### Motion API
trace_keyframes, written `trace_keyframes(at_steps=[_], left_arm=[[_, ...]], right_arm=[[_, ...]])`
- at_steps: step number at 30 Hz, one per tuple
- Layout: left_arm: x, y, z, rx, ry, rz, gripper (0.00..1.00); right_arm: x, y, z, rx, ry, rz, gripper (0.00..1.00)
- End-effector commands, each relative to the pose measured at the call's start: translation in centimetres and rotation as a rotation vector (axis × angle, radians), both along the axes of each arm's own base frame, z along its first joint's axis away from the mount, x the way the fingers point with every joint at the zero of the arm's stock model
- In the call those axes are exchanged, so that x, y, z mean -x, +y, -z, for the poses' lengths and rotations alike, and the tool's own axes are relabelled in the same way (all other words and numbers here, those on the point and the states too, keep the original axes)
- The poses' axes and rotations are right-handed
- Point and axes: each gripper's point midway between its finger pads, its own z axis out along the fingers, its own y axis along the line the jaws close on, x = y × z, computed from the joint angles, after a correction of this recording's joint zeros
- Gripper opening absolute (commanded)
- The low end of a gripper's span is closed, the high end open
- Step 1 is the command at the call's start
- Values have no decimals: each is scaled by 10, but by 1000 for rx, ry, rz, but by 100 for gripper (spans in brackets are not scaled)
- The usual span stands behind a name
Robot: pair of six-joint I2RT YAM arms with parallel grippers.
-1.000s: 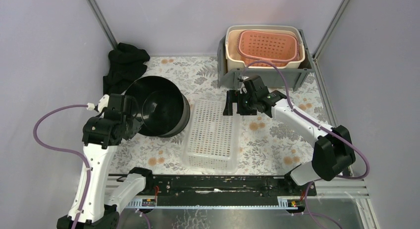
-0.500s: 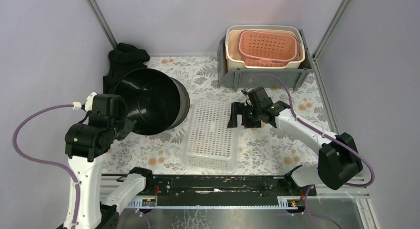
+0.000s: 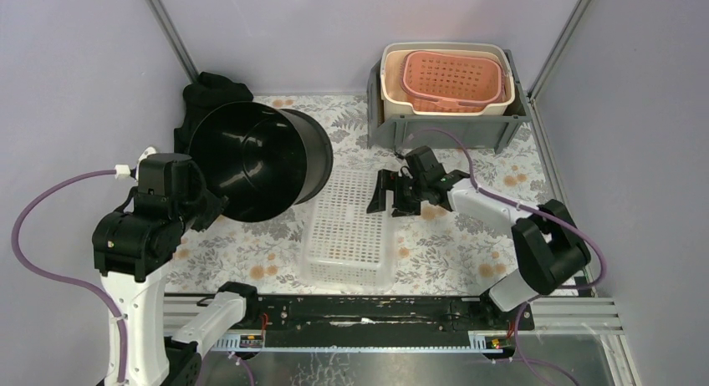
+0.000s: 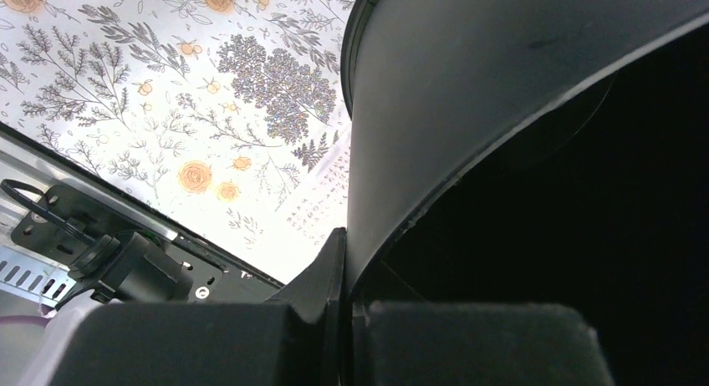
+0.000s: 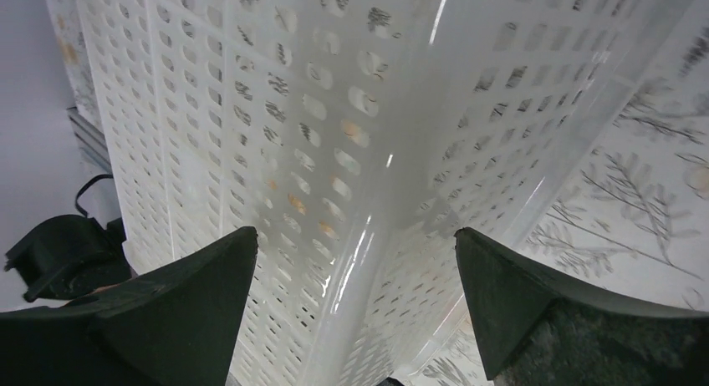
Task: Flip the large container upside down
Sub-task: Pick up the container from the center of the board, then move the container to the center of the board.
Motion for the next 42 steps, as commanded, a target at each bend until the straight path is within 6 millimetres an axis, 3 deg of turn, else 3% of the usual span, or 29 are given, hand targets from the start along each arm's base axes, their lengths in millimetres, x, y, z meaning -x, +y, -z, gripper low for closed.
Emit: trace_keyframes(at_steps=[1,4,16,18,21,25,28,32,37,42], left_arm=[[-16,-10,-39,63,-170,20,0],[-17,-13,-43,76,-185,33,0],[-21,-20,-57,94,-220,70,0],[-22,-21,-58,96,-222,73,0],[-23,-24,-61,109,-234,86,0],[-24,-30,-70,135,-256,110,0],[-25,-38,-80,166,-283,141,0],[-27,-47,-94,210,-321,179,0],[-30,-59,-110,260,-364,224,0],[-36,-69,-120,304,-398,263,0]], right_arm=[[-18,47,-27,-156,-33,-31,94],[-26,66,-32,-190,-31,-29,93],[-64,128,-22,-347,52,95,85],[-69,138,-29,-395,45,100,85],[-77,141,-46,-414,-20,92,87],[-75,122,-63,-296,-121,51,93],[-66,105,-75,-223,-186,7,96],[-45,83,-72,-147,-185,-33,97],[3,60,-61,-136,-120,-139,97],[63,44,-68,-229,-68,-282,96]])
